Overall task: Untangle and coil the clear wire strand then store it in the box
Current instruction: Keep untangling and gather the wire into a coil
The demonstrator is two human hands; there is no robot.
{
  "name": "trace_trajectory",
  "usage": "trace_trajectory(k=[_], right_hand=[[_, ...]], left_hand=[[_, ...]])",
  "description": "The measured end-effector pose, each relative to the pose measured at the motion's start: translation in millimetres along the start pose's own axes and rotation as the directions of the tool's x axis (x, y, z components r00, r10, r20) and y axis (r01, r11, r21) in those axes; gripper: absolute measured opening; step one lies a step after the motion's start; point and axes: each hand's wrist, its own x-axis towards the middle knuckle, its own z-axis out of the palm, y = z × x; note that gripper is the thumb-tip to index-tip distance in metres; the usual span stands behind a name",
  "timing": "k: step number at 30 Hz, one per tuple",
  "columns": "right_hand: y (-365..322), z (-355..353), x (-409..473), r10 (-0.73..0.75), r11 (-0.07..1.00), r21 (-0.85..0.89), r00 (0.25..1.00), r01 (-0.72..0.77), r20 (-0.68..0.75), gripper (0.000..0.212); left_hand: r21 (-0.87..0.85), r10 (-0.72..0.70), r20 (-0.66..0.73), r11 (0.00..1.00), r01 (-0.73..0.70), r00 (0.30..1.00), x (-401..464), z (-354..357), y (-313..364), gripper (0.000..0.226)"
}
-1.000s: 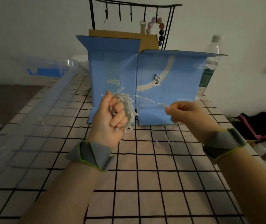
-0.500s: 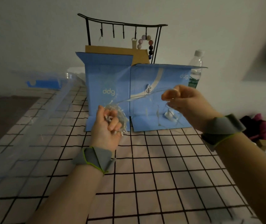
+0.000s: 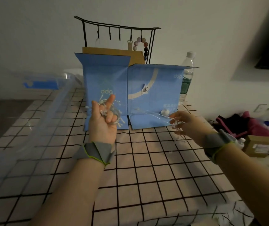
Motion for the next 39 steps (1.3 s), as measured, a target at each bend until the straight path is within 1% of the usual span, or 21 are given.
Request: trace_trajectory(k=[1,3,5,7,9,13,17,19,21,23,25,27,28,29,31,32,33,34,35,37,39], right_hand=[[2.7,-1.5,-2.3,0.052,0.986,0.158,0.999,-0.051,-0.004,0.03],[6.0,-4.2,-2.5,0.12,0.872,0.473,0.992,-0.122,0.036,0.028],[8.8,-8.2,-4.1,0.146,0.754,0.64,0.988,-0.146,0.053,0.022],[12.5,-11.1,-3.6,0.129,0.734,0.663,0.989,-0.148,0.077,0.012],[17.1,-16.1,-3.8,0.084,0.794,0.586,0.984,-0.161,0.157,0.006],[26.1,-30.8,-5.3,0.009,0.846,0.505,0.95,-0.173,0.311,0.033],[34.8,-33.5,-2.0,0.082,0.792,0.597,0.991,-0.128,0.103,0.011],[39.0,-34.1,0.3,0.135,0.757,0.646,0.991,-0.1,-0.005,0.015],[43.4,-34.9,1.6,0.172,0.674,0.733,0.984,-0.089,-0.038,0.014],[48.9,-37.2,2.4,0.152,0.476,0.878,0.988,-0.052,-0.024,0.01],[52.1,-40.6,2.4,0.054,0.274,0.962,0.998,-0.006,-0.009,0.006],[51.5,-42.3,2.0,0.016,0.225,0.974,1.0,0.005,-0.009,0.022],[51.6,-43.0,2.4,0.041,0.274,0.962,0.999,-0.009,-0.002,0.03],[51.2,-42.9,2.7,0.074,0.388,0.921,0.997,-0.015,-0.015,0.031],[50.4,-42.3,2.6,0.084,0.744,0.669,0.993,-0.005,-0.086,0.029],[48.6,-41.5,2.9,0.047,0.921,0.39,0.992,0.003,-0.118,0.029],[49.6,-42.2,5.5,0.001,1.0,0.03,0.991,0.003,-0.13,0.027],[52.3,-42.9,9.6,-0.035,0.947,-0.322,0.992,-0.007,-0.124,0.025],[57.0,-45.2,13.9,-0.039,0.822,-0.569,0.992,-0.037,-0.122,0.021],[65.1,-49.7,22.2,-0.008,0.669,-0.727,0.976,-0.155,-0.216,0.014],[73.0,-54.2,27.9,-0.031,0.637,-0.742,0.955,-0.209,-0.296,0.021]], left_hand=[[0.0,0.002,0.001,1.0,-0.002,1.0,-1.7,0.7,0.3,0.048],[0.003,0.017,-0.004,1.0,-0.017,1.0,-0.7,0.4,1.5,0.05],[0.017,0.033,-0.012,0.999,-0.032,0.999,-0.5,-0.7,2.5,0.048],[0.031,0.043,-0.027,0.999,-0.042,0.999,0.0,-1.8,2.7,0.043],[0.032,0.052,-0.05,0.998,-0.051,0.997,1.9,-3.0,3.4,0.042],[-0.016,0.07,-0.109,0.997,-0.073,0.992,10.9,-11.4,11.5,0.041],[0.002,0.09,-0.142,0.996,-0.091,0.986,14.3,-16.0,12.6,0.039],[0.023,0.097,-0.138,0.995,-0.095,0.986,12.8,-14.1,10.9,0.039],[0.03,0.1,-0.13,0.995,-0.097,0.986,12.1,-13.0,10.3,0.038],[0.025,0.099,-0.13,0.995,-0.096,0.987,13.6,-14.7,11.0,0.039],[0.016,0.1,-0.138,0.995,-0.099,0.985,15.0,-17.8,12.0,0.039],[0.017,0.104,-0.145,0.995,-0.103,0.984,16.6,-20.0,12.0,0.039],[0.025,0.107,-0.145,0.994,-0.104,0.984,16.8,-20.1,11.9,0.038],[0.034,0.108,-0.145,0.994,-0.104,0.984,17.2,-20.2,11.4,0.038],[0.037,0.103,-0.149,0.994,-0.099,0.983,17.2,-20.0,10.9,0.038],[0.034,0.102,-0.157,0.995,-0.098,0.982,17.8,-20.1,11.5,0.038],[0.029,0.107,-0.168,0.994,-0.103,0.98,18.5,-20.9,12.9,0.039],[0.023,0.114,-0.179,0.993,-0.112,0.977,19.1,-21.5,14.6,0.04],[0.017,0.122,-0.187,0.993,-0.121,0.975,20.1,-22.4,16.1,0.04],[0.013,0.126,-0.195,0.992,-0.126,0.973,21.5,-23.2,17.4,0.041],[0.025,0.126,-0.197,0.992,-0.123,0.972,21.4,-22.8,16.7,0.042]])
